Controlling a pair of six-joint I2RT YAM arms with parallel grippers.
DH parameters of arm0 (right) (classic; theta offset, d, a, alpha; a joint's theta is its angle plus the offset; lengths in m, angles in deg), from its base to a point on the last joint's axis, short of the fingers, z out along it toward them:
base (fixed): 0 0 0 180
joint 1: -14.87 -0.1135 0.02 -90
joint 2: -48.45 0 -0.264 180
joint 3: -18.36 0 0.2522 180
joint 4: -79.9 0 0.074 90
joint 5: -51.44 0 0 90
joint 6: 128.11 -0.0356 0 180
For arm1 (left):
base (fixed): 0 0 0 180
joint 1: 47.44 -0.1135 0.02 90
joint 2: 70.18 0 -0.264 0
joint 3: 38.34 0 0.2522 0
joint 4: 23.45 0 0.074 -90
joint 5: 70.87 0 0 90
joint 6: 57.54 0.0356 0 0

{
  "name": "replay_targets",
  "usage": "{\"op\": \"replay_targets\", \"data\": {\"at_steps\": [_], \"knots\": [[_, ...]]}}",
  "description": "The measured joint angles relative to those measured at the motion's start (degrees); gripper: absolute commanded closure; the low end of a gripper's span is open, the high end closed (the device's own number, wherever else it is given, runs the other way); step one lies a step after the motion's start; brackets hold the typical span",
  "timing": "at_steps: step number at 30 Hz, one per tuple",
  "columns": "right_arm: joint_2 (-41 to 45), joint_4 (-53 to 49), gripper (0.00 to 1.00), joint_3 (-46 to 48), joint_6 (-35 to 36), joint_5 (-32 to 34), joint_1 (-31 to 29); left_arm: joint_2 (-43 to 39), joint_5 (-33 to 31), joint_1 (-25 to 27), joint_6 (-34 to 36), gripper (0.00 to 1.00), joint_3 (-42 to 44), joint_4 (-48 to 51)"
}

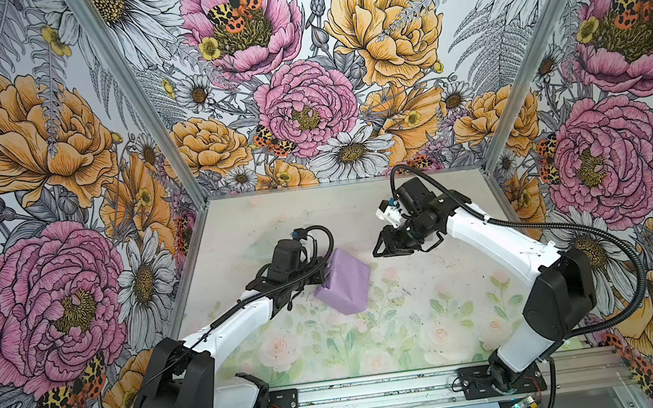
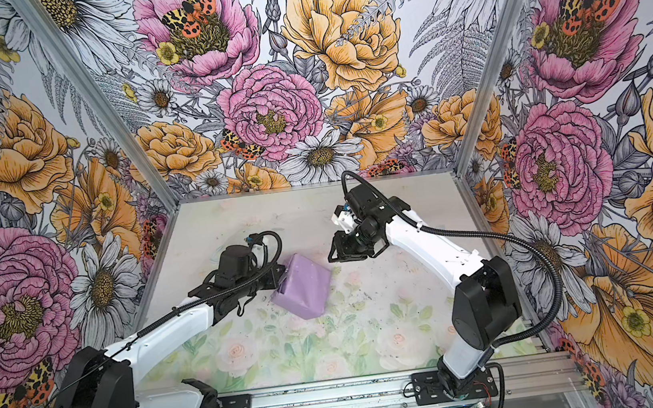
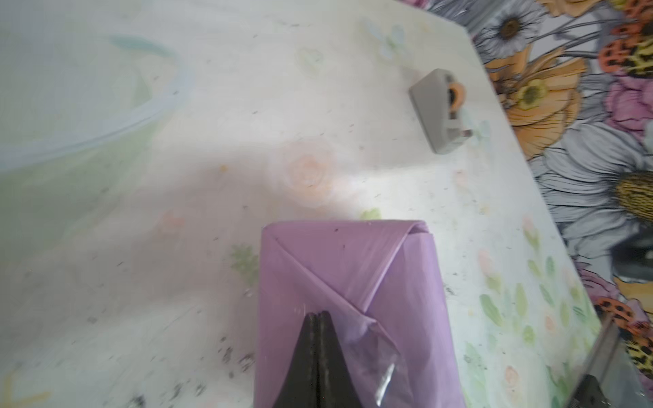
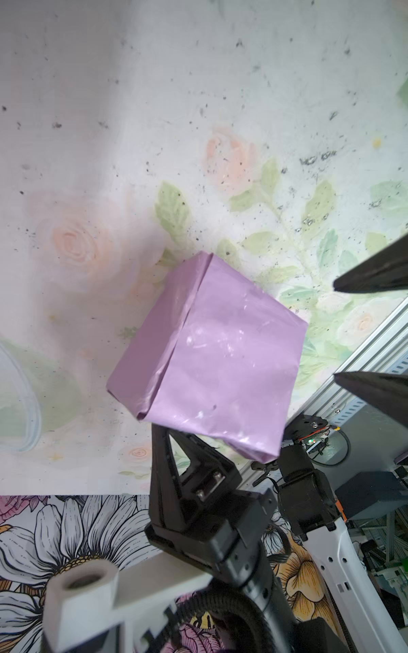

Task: Wrap the gift box in paper
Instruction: 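Release the paper and lift both grippers away from the box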

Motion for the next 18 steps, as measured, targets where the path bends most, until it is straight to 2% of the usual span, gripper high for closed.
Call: {"op": "replay_targets", "data": {"at_steps": [2, 4, 7, 9, 12, 16, 18], "knots": [[0.0, 0.2, 0.6, 0.0, -0.26, 0.68, 0.0, -0.85, -1.53, -2.56, -0.28, 0.75, 0.81, 5.07], [0.0, 0.39, 0.59, 0.0, -0.63, 1.44, 0.0, -3.89, -2.51, -6.03, -0.5, 0.55, 0.85, 9.55], [0.0, 1.07, 0.59, 0.02, -1.14, 2.27, 0.0, -11.8, -3.93, -12.11, -0.92, 0.39, 0.24, 13.4], [0.0, 1.86, 0.58, 0.15, -1.29, 2.51, 0.0, -16.22, -3.65, -15.15, -1.46, 0.34, -0.52, 14.16], [-0.02, 3.1, 0.58, 1.25, -1.84, 2.75, 0.0, -18.51, -0.85, -16.52, -2.4, 0.3, -0.81, 13.68], [0.04, 4.68, 0.57, 3.41, -2.73, 3.04, 0.76, -15.72, 4.94, -15.3, -5.07, 0.28, 1.79, 9.77], [0.42, 5.99, 0.57, 5.25, -3.37, 3.37, 1.51, -13.22, 6.82, -12.72, -6.56, 0.28, 3.72, 8.07]]}}
